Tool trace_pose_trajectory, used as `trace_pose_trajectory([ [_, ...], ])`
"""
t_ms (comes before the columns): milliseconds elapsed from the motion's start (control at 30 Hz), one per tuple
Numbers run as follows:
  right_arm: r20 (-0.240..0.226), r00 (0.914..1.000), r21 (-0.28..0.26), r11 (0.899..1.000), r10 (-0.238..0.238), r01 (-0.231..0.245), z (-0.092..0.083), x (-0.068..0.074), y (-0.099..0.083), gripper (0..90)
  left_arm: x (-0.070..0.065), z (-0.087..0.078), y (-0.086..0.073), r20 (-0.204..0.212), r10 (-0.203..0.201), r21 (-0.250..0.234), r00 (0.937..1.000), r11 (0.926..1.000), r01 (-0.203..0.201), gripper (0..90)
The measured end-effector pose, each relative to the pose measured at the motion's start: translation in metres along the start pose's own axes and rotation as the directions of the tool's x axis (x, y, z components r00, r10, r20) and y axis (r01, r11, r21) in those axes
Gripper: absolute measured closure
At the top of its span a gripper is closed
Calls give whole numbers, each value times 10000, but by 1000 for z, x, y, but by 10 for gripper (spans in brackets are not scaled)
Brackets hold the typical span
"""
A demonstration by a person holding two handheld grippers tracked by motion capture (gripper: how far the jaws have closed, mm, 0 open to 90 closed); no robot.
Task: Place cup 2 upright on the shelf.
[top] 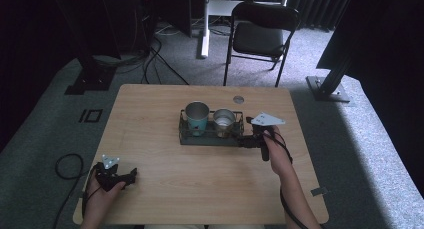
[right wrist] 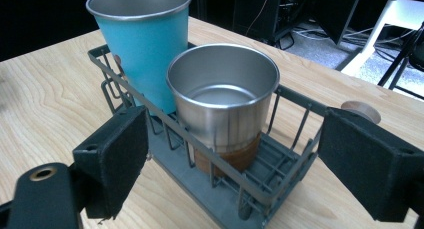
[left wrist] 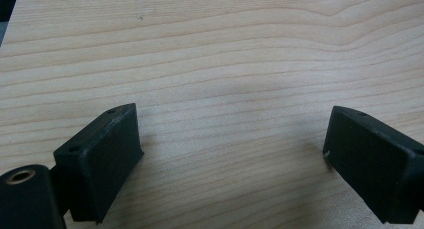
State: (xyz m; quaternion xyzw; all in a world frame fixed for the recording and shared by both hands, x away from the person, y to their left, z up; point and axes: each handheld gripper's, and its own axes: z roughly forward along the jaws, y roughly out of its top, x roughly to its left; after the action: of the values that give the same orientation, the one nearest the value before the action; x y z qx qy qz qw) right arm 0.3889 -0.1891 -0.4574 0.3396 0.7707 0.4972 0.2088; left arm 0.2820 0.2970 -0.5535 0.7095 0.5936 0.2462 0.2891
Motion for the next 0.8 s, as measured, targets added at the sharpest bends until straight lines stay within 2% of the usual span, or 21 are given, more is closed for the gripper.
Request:
trace_pose_trajectory([
  [400, 85, 9998, 10, 9999, 158, -158, -15, -3, -11, 127, 0, 0, 0, 1, 3, 0, 10000, 10000, -3, 89],
  [800, 490, 9980, 320, 9987, 392, -408, -27, -14, -35, 129, 0, 0, 0, 1, -1, -2, 10000, 10000, 1, 89],
])
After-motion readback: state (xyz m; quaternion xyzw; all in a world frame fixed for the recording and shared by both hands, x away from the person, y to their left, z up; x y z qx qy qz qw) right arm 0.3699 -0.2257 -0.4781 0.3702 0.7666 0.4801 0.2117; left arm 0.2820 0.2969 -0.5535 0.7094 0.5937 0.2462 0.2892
